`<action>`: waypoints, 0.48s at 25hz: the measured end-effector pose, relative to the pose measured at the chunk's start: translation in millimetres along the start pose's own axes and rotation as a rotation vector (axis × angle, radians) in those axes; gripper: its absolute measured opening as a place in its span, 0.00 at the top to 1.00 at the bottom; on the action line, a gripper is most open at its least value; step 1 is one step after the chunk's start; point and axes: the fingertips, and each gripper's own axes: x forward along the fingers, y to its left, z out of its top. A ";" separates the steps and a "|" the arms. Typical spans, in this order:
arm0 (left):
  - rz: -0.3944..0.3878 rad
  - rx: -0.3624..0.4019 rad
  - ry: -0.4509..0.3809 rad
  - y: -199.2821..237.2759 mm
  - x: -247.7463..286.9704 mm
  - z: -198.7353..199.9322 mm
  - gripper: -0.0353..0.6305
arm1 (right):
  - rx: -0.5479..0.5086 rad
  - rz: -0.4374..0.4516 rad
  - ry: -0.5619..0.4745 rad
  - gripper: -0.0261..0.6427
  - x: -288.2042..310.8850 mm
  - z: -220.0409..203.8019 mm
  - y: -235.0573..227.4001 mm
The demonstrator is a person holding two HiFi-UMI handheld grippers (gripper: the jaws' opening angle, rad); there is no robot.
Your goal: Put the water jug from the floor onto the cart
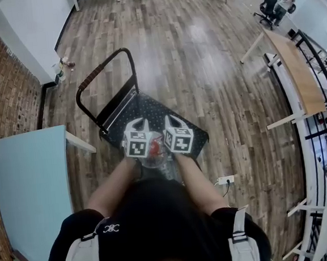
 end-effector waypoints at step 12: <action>-0.001 -0.018 0.001 -5.0 -2.6 9.6 0.94 | -0.076 0.011 -0.005 0.94 -3.9 -0.3 7.0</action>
